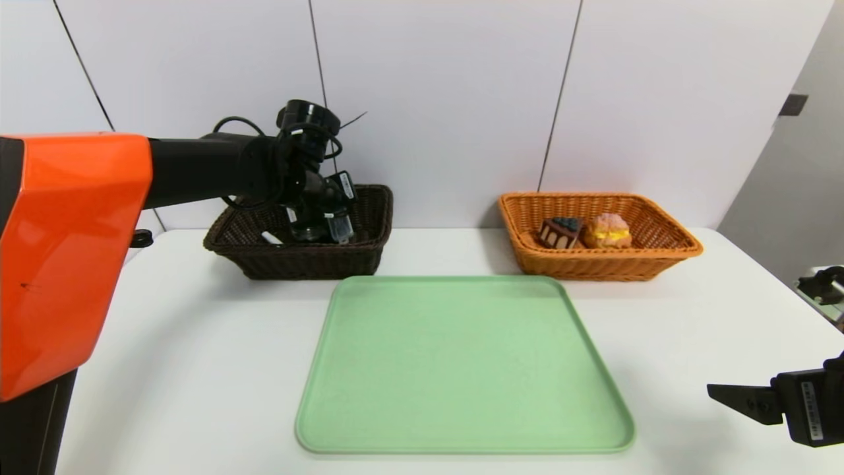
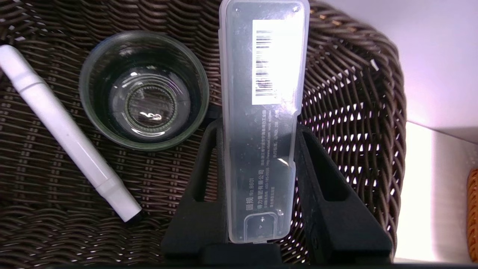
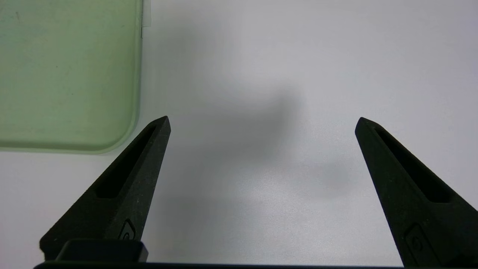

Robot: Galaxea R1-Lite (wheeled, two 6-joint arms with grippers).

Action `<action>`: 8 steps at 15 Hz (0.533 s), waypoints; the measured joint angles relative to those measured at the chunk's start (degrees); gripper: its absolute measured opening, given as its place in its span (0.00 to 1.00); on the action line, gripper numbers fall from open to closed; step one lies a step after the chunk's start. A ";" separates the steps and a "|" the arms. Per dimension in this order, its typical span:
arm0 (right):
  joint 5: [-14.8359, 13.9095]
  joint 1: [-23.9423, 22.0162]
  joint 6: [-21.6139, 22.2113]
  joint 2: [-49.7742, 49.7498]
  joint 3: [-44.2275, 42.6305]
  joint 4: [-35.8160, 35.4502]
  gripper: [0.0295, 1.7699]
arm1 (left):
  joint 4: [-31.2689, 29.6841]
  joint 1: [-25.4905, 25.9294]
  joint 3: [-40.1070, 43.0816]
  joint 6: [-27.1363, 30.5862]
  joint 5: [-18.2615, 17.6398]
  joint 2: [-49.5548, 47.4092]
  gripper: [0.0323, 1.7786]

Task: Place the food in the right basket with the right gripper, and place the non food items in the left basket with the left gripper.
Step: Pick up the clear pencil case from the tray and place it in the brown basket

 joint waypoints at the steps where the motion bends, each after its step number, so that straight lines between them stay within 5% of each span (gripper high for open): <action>1: 0.00 0.00 0.02 0.00 0.02 0.00 0.97 | -0.02 -0.01 0.00 0.11 0.00 0.27 0.29; 8: -0.15 0.00 0.07 -0.02 0.38 -0.11 0.97 | -0.02 -0.17 0.09 0.39 0.00 1.99 0.29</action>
